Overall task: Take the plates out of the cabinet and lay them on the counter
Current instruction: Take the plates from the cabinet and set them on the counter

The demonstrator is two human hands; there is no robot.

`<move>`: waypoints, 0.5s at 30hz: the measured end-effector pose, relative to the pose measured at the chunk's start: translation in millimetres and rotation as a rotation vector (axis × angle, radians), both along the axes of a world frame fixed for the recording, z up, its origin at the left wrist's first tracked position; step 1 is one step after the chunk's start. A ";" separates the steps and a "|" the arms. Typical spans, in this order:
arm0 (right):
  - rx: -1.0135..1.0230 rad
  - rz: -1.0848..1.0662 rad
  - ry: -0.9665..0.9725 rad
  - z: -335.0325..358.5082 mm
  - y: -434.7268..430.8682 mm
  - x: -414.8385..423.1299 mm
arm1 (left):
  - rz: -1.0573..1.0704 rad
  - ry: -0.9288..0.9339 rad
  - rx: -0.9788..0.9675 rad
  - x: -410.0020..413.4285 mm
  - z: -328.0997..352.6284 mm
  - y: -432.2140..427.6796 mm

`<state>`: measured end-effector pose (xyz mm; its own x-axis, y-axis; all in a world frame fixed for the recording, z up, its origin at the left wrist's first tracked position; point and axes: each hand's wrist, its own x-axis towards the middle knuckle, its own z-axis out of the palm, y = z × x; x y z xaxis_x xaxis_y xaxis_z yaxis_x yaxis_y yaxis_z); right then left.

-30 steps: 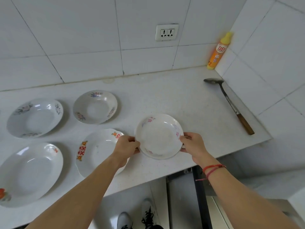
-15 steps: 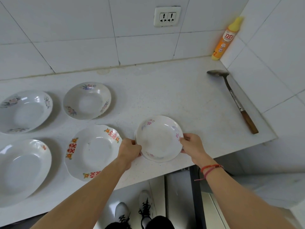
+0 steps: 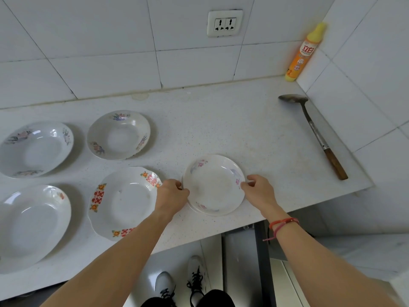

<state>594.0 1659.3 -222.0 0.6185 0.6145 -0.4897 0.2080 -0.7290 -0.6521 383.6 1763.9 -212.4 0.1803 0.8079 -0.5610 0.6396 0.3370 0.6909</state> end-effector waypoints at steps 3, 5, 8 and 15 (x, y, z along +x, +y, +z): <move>0.004 0.041 -0.091 9.0 1.7 -0.2 | -0.013 -0.001 0.077 1.5 5.7 -1.1; 0.023 0.036 -0.118 11.3 4.0 -0.8 | 0.007 -0.021 0.072 2.6 4.0 0.2; 0.041 0.044 -0.128 10.7 7.8 0.8 | 0.080 -0.090 -0.019 4.9 2.1 3.8; 0.024 0.075 -0.089 15.6 13.4 2.8 | 0.101 -0.097 -0.046 7.3 0.8 6.8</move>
